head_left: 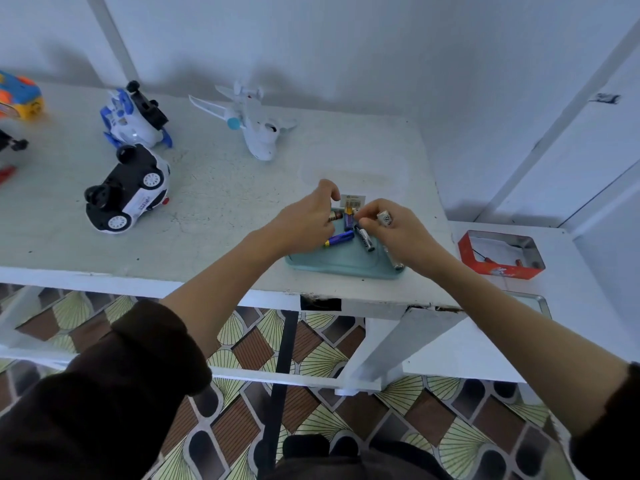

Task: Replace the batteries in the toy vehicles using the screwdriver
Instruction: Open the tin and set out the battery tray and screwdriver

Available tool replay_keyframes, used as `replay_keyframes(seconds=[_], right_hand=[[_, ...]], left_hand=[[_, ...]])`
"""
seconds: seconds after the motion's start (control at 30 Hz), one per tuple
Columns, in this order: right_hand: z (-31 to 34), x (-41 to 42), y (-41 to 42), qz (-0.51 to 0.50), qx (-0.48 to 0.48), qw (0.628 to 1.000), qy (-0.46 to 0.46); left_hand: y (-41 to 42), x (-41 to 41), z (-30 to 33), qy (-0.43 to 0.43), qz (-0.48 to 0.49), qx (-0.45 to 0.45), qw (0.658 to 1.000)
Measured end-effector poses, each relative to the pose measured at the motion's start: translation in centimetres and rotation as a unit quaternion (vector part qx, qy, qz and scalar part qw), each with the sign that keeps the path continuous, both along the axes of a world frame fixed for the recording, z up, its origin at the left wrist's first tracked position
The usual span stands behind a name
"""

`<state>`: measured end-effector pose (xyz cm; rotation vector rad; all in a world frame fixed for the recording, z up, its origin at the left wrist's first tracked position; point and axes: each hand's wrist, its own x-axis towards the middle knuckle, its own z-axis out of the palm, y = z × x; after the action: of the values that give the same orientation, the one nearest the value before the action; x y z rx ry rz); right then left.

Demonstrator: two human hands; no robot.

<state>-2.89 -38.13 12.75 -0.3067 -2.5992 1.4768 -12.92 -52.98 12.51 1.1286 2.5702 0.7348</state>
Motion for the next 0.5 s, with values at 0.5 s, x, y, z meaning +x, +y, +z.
replay_keyframes(seconds=[0.5], right_hand=[[0.7, -0.2, -0.2, -0.002, 0.035, 0.999, 0.021]], left_hand=[[-1.4, -0.8, 0.7, 0.012, 0.026, 0.113, 0.993]])
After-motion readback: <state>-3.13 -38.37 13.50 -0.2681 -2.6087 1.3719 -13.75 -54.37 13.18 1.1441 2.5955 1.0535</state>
